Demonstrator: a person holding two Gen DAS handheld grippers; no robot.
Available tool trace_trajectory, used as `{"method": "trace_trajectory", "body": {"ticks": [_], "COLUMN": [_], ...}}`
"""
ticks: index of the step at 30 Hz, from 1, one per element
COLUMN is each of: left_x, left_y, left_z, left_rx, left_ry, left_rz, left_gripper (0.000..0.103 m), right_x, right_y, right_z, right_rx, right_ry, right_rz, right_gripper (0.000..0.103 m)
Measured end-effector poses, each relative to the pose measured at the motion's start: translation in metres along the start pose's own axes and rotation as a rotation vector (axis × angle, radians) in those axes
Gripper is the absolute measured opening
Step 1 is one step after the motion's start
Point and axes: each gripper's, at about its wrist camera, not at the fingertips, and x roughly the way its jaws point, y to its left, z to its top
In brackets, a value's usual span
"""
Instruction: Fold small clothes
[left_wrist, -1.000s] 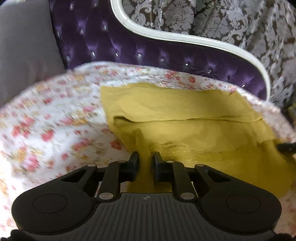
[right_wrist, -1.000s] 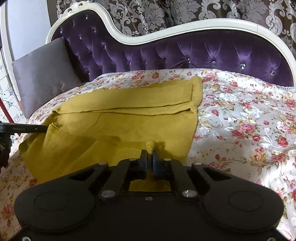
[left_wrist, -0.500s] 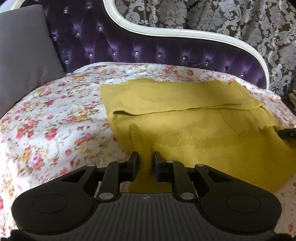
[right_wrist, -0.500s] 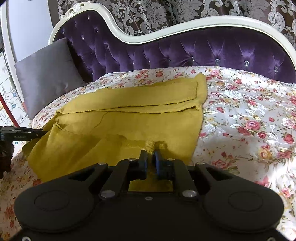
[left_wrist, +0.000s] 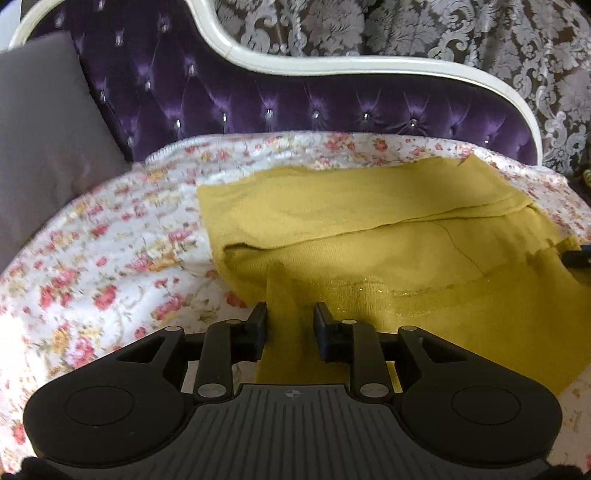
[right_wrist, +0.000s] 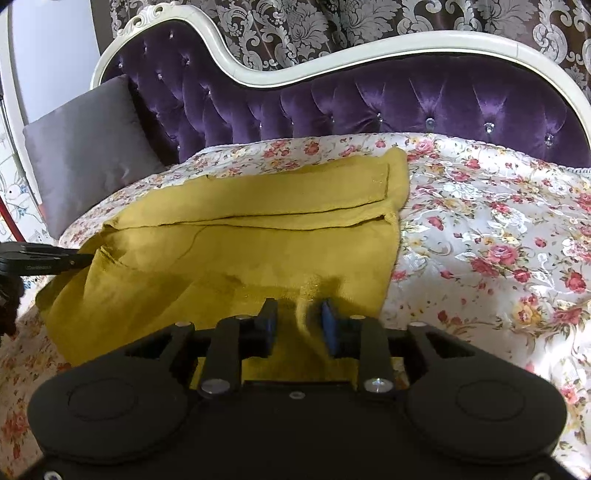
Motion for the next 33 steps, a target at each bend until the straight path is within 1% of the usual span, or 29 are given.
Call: {"method": "trace_trajectory", "body": {"ticks": [1,3,5,9,14,15,16,17,18,21,24,27,29,33], "left_x": [-0.004,-0.013,-0.015,-0.001,0.020,0.021,0.020,0.018,0.013,-0.011,-0.035,-0.050,-0.053,-0.050], "left_y": [-0.002,-0.006,-0.009,-0.007,-0.005,-0.005,-0.005,-0.005,-0.006,-0.005,0.000,0.008,0.013,0.024], "left_z": [0.000,-0.001,0.000,0.005,0.014,0.015,0.014,0.013,0.012,0.007,0.008,0.016,0.026,0.051], "left_rx": [0.014,0.039,0.053,0.055,0.036,0.035,0.028,0.015,0.005,-0.017,-0.030,-0.049,-0.070,-0.103], "left_ry": [-0.012,-0.033,-0.038,-0.002,0.033,0.026,0.018,0.007,-0.019,-0.114,-0.183,-0.227,-0.247,-0.286], "left_rz": [0.007,0.008,-0.012,-0.017,-0.051,-0.070,-0.087,-0.087,-0.078,-0.036,-0.009,0.005,0.005,0.026], "left_gripper": [0.025,0.025,0.026,0.026,0.026,0.018,0.004,0.003,0.003,0.003,0.003,0.003,0.003,0.003], "right_x": [0.000,-0.001,-0.002,-0.001,0.000,0.000,-0.001,-0.002,-0.003,-0.012,-0.026,-0.039,-0.042,-0.030], "right_y": [0.001,0.002,0.002,0.000,-0.001,-0.001,0.000,0.000,0.001,0.002,0.003,0.000,-0.003,-0.012], "right_z": [0.000,0.000,-0.001,-0.001,-0.001,-0.001,-0.001,-0.001,-0.001,0.001,0.009,0.025,0.040,0.069], "right_rx": [-0.007,-0.016,-0.017,-0.006,0.000,-0.001,-0.002,-0.008,-0.012,-0.008,-0.014,-0.010,-0.023,-0.056], "right_ry": [0.002,0.002,0.002,0.002,0.002,0.002,0.002,-0.002,-0.003,-0.018,-0.061,-0.123,-0.158,-0.208], "right_rz": [-0.004,-0.007,-0.001,0.006,0.009,0.009,0.008,0.006,0.009,0.029,0.018,0.009,-0.001,-0.040], "right_gripper": [0.024,0.024,0.024,0.024,0.025,0.025,0.021,0.015,0.010,0.010,0.010,0.010,0.010,0.010]}}
